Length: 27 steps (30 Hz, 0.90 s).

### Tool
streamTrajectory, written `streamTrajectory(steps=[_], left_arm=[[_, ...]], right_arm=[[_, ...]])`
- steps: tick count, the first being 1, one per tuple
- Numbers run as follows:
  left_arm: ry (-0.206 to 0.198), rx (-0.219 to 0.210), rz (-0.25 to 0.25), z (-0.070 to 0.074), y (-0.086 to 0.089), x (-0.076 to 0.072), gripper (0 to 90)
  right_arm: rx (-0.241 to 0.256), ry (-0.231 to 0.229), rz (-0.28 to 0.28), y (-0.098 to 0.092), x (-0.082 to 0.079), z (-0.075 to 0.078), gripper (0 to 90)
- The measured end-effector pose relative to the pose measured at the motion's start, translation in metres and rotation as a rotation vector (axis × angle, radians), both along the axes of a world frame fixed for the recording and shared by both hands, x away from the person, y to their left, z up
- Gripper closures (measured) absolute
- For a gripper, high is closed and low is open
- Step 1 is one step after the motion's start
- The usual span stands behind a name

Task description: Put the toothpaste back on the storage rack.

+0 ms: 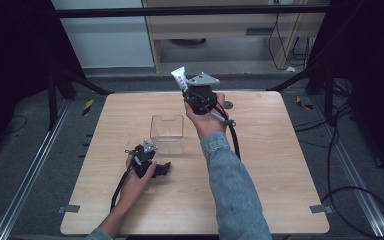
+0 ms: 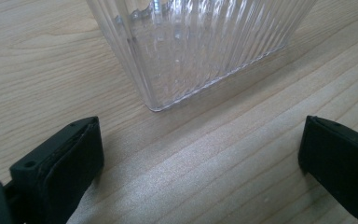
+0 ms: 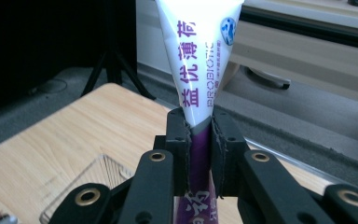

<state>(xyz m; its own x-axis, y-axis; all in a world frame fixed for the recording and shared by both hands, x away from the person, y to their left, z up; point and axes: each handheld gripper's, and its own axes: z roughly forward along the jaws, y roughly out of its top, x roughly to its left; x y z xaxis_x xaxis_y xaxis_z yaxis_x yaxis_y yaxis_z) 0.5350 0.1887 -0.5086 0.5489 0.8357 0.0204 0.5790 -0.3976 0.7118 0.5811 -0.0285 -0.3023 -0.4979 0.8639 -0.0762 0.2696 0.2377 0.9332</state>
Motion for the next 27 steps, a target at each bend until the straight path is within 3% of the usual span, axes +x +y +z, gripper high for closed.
streamTrajectory(steps=[13,27], left_arm=[[0.000,0.001,-0.002,0.000,0.000,0.000,0.0],[0.001,0.001,-0.002,0.000,0.000,0.000,0.0]], right_arm=[[0.022,-0.033,0.016,0.019,0.009,0.018,79.0],[0.011,-0.027,0.048,0.043,0.017,0.010,79.0]])
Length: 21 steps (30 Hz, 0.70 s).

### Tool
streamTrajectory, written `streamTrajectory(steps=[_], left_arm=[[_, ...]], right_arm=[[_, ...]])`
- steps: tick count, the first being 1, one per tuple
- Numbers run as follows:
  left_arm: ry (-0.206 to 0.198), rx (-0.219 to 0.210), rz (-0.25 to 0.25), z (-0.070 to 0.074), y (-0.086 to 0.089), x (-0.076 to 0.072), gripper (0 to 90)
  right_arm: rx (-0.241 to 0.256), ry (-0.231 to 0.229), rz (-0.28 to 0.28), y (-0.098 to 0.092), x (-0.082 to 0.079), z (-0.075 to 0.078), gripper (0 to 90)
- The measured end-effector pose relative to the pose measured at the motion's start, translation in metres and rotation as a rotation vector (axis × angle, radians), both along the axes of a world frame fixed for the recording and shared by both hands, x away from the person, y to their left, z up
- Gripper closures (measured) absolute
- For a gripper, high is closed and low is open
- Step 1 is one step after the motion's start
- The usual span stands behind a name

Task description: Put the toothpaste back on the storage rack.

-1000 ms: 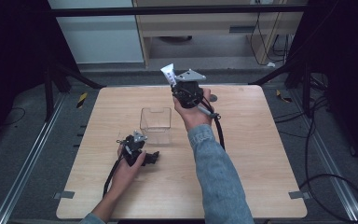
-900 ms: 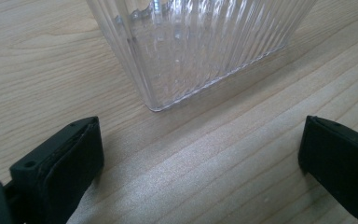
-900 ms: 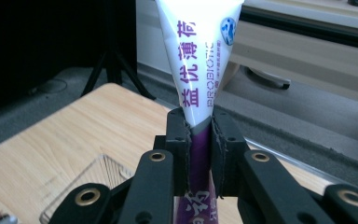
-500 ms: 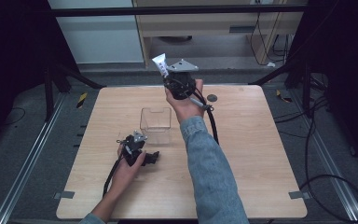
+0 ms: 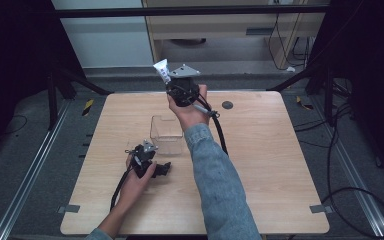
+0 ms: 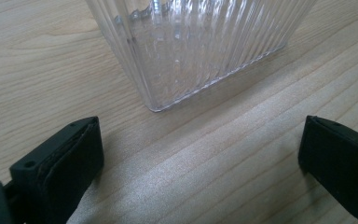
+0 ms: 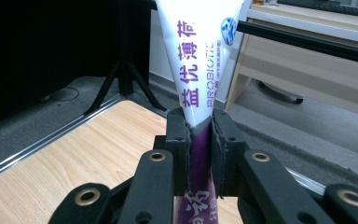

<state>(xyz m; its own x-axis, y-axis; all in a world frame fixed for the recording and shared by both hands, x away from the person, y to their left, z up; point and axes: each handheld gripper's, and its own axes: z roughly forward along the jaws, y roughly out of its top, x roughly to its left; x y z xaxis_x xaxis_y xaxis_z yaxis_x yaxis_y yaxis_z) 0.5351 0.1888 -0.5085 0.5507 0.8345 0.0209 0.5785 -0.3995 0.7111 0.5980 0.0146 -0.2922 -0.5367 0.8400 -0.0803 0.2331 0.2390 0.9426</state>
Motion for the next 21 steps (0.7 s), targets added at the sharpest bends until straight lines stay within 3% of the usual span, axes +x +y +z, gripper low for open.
streamTrajectory(steps=[21], left_arm=[[0.000,-0.003,0.001,0.000,0.000,0.000,0.0]], right_arm=[[-0.011,0.011,0.040,0.021,0.001,-0.012,79.0]])
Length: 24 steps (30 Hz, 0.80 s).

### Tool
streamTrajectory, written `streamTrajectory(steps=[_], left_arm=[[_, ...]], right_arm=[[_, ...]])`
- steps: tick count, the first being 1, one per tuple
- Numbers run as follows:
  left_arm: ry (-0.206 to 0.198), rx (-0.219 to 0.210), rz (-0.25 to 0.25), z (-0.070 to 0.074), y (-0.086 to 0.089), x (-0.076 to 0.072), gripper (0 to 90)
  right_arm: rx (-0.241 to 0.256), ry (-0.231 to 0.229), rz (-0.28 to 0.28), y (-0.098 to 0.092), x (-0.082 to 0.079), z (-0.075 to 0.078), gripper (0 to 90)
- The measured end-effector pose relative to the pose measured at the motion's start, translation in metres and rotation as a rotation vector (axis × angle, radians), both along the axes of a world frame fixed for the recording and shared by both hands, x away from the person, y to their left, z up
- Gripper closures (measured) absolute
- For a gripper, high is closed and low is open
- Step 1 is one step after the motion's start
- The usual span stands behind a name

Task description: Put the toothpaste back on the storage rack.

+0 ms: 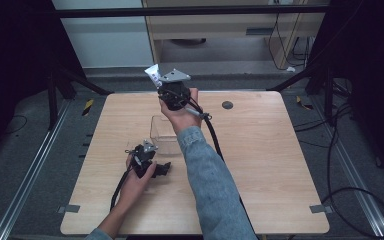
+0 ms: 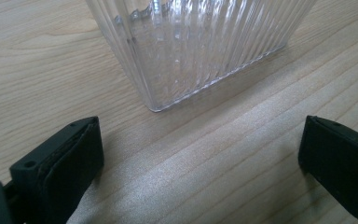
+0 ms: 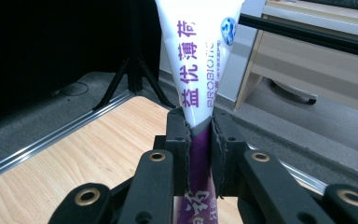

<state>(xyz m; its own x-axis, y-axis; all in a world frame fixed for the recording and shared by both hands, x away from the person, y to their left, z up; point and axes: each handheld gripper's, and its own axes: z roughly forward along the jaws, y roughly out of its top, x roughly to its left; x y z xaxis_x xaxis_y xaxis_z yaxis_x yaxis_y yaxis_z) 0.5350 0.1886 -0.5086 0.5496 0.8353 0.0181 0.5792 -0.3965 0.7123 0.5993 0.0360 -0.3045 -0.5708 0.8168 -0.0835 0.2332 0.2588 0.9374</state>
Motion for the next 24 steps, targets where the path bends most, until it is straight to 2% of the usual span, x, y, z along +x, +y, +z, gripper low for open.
streamTrajectory(steps=[24], left_arm=[[0.000,0.000,-0.001,0.000,0.000,0.000,0.0]], right_arm=[[-0.025,0.036,0.031,0.011,0.001,-0.013,78.9]])
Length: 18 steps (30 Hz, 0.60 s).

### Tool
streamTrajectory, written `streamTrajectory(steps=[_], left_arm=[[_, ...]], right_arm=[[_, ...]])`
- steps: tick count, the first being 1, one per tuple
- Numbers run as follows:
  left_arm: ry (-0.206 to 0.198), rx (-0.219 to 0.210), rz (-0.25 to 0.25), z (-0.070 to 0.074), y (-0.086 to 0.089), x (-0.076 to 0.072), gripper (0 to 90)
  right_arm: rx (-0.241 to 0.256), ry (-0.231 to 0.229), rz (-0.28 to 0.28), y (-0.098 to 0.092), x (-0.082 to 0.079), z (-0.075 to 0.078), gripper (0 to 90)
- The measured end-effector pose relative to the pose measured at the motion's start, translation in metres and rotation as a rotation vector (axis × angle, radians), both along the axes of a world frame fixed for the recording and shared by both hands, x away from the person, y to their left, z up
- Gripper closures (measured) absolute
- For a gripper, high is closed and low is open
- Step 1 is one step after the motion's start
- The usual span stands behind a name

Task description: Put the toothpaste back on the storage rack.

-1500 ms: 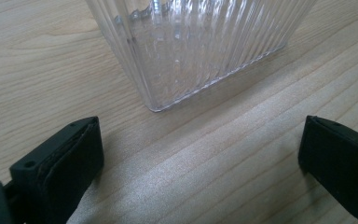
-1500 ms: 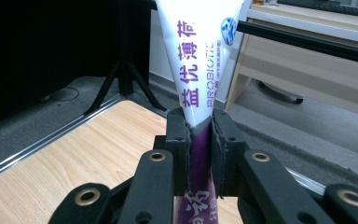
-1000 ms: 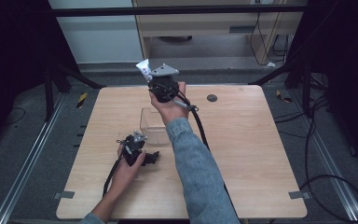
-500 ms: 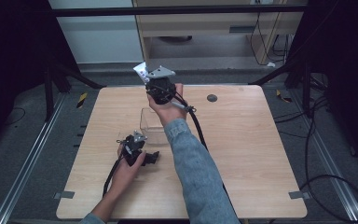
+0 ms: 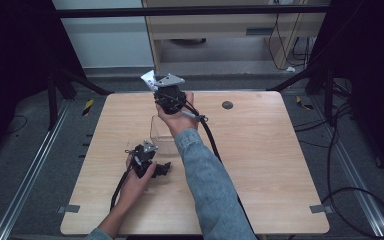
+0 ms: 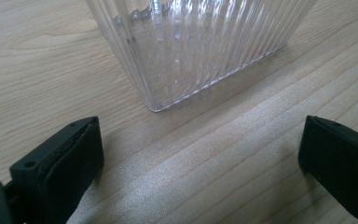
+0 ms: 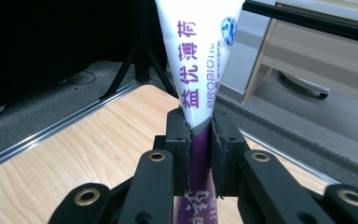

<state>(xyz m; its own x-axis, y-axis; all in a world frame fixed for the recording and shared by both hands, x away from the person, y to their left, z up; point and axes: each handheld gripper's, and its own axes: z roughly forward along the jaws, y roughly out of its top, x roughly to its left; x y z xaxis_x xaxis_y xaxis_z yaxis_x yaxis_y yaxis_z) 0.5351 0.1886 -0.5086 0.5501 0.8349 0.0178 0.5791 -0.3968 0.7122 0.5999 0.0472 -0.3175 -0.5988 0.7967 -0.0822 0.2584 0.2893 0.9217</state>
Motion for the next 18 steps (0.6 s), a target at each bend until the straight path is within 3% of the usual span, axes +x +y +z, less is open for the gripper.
streamTrajectory(steps=[18], left_arm=[[0.000,-0.001,0.000,0.000,0.000,0.000,0.0]], right_arm=[[0.011,0.028,0.005,0.002,0.001,-0.013,78.9]])
